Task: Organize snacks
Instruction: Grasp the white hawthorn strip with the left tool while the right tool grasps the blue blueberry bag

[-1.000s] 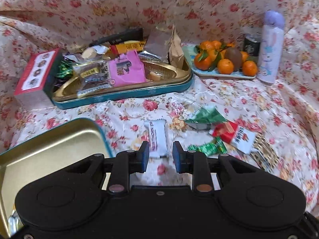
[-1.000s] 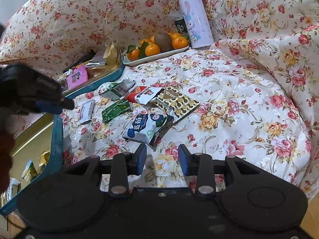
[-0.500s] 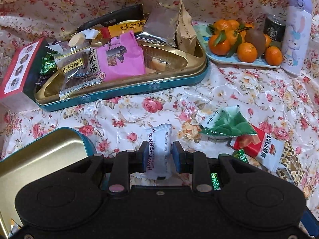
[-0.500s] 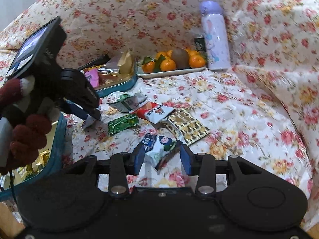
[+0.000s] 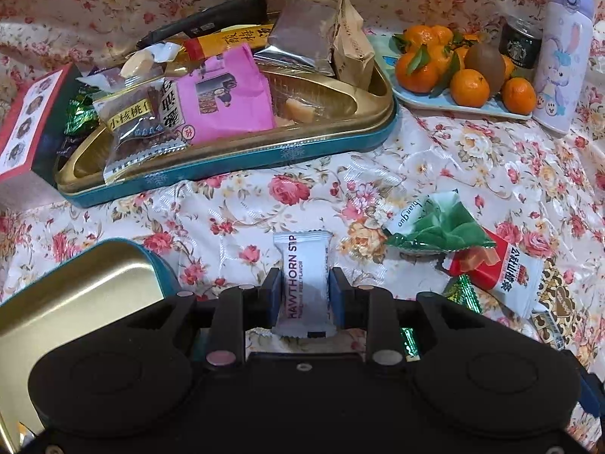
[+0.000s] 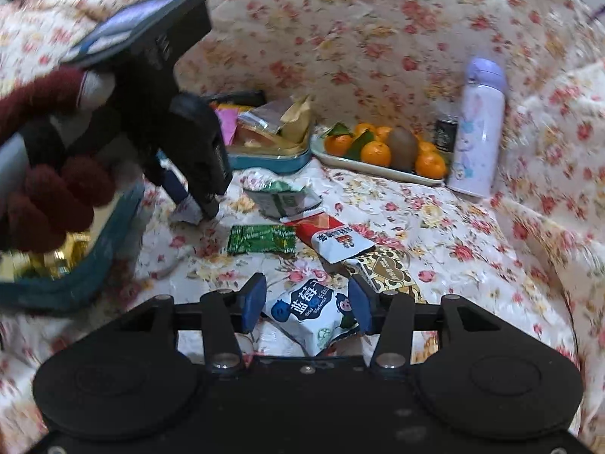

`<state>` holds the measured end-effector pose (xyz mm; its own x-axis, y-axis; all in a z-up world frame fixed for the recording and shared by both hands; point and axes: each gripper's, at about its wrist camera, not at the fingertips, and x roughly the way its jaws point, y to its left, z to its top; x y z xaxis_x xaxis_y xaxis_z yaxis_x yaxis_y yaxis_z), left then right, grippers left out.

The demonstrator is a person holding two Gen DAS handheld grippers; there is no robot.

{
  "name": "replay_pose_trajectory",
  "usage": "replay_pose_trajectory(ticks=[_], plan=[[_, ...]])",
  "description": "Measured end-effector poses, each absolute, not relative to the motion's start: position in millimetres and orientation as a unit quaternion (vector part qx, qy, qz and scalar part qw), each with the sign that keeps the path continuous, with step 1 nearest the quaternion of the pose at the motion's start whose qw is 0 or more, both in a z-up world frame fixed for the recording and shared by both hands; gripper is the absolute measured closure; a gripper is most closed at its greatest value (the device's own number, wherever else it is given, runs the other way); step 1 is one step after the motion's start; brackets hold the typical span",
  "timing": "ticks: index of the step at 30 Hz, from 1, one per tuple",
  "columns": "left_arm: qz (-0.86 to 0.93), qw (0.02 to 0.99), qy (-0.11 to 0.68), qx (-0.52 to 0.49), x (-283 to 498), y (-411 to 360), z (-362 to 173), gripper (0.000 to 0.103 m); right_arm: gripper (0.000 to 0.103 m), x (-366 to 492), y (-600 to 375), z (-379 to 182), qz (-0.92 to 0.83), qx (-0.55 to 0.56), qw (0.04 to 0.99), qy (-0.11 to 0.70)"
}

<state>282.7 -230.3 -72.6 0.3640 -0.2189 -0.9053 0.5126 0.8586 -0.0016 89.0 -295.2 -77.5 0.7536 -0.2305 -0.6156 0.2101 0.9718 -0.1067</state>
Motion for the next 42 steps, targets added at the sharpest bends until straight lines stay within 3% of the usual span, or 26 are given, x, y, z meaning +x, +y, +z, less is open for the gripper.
replay_pose_trajectory(ticks=[3,14,20,21,30,42], plan=[[-0.228,0.811,0.517,0.149,285,-233,-73,0.065,0.047,94,-297,-84,-0.111,-0.042,0.933,0.339],[-0.236,0.807,0.518,0.161,279,-236,-73,0.068,0.045,95,-296,-87,-0.088,-0.066,0.928,0.357],[-0.255,0.795,0.527,0.157,269,-235,-72,0.071,0.055,89,-294,-87,-0.091,-0.039,0.919,0.381],[-0.258,0.793,0.529,0.157,267,-234,-72,0.071,0.062,86,-295,-86,-0.093,-0.025,0.918,0.385],[-0.265,0.787,0.529,0.173,242,-232,-71,0.071,0.062,69,-299,-82,-0.125,0.07,0.899,0.413],[-0.279,0.782,0.517,0.207,241,-237,-73,0.072,0.061,82,-304,-80,-0.157,0.109,0.875,0.444]])
